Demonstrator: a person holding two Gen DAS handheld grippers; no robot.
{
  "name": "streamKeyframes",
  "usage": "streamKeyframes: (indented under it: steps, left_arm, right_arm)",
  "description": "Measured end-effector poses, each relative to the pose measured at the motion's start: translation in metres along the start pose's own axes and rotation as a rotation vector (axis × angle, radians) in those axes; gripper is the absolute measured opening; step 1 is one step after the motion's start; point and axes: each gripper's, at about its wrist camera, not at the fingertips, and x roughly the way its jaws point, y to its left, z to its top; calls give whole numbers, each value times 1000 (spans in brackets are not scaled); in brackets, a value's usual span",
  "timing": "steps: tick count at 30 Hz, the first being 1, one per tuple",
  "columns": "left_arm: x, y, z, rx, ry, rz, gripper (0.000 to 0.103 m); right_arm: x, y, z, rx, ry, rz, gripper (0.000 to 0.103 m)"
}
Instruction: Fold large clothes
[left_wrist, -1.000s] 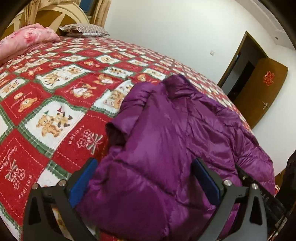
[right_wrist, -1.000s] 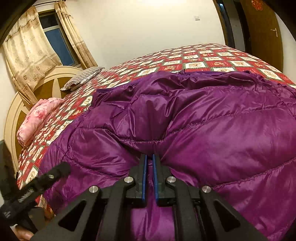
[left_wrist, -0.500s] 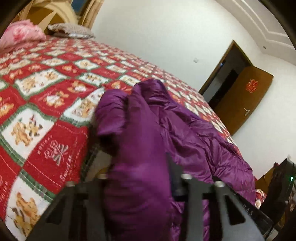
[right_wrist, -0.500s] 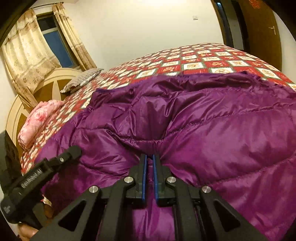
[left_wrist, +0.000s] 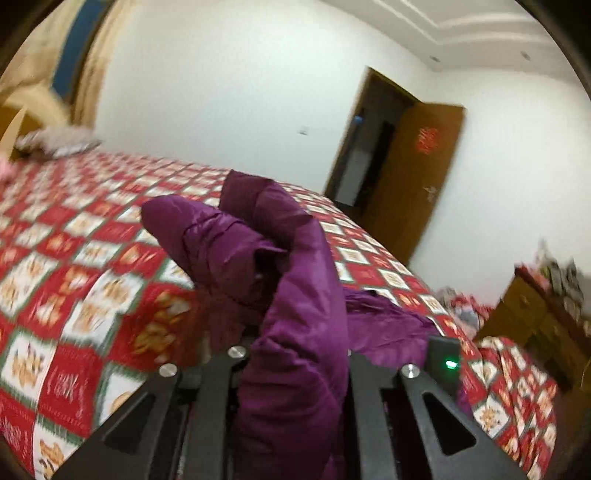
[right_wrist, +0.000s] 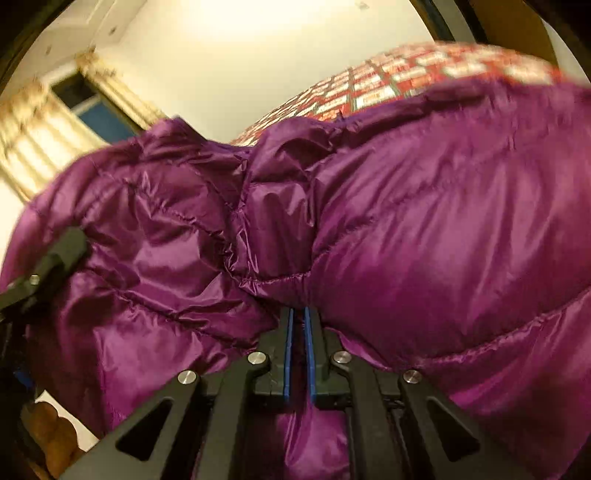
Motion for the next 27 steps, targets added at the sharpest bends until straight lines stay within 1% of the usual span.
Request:
streamKeyframes:
  steps: [3, 4, 6, 10, 13, 15, 18, 21, 24, 27]
  left_arm:
    - [5, -31, 1, 115, 14, 1, 14]
    - [6, -38, 1, 143, 18, 0, 14]
    - [11, -55, 0, 202, 31, -14, 14]
    - [29, -81, -9, 297, 73, -53, 14]
    - [40, -95, -20, 344, 105, -86, 14]
    - [49, -105, -29, 368, 135, -110, 14]
    - [62, -120, -44, 391, 175, -141, 14]
    - [75, -130, -59, 421, 220, -168, 14]
    - [83, -135, -68, 432, 256, -199, 14]
    - [88, -138, -75, 444, 275, -221, 14]
  right_arm:
    - [-6, -10, 10, 68, 58, 63, 4]
    - [-16, -15, 14, 92, 53, 82, 5]
    - [-38, -20, 19, 83, 1, 71, 8]
    - [-95, -45, 25, 77, -113, -7, 8]
    - [-129, -70, 25, 78, -171, -88, 8]
    - [-143, -85, 25, 91, -190, -126, 8]
    - [-159, -107, 22, 129, -208, -158, 8]
    - [-170, -122, 20, 162, -226, -158, 8]
    - [-174, -126, 19, 167, -234, -143, 8]
    - [-179, -128, 26, 171, -238, -86, 8]
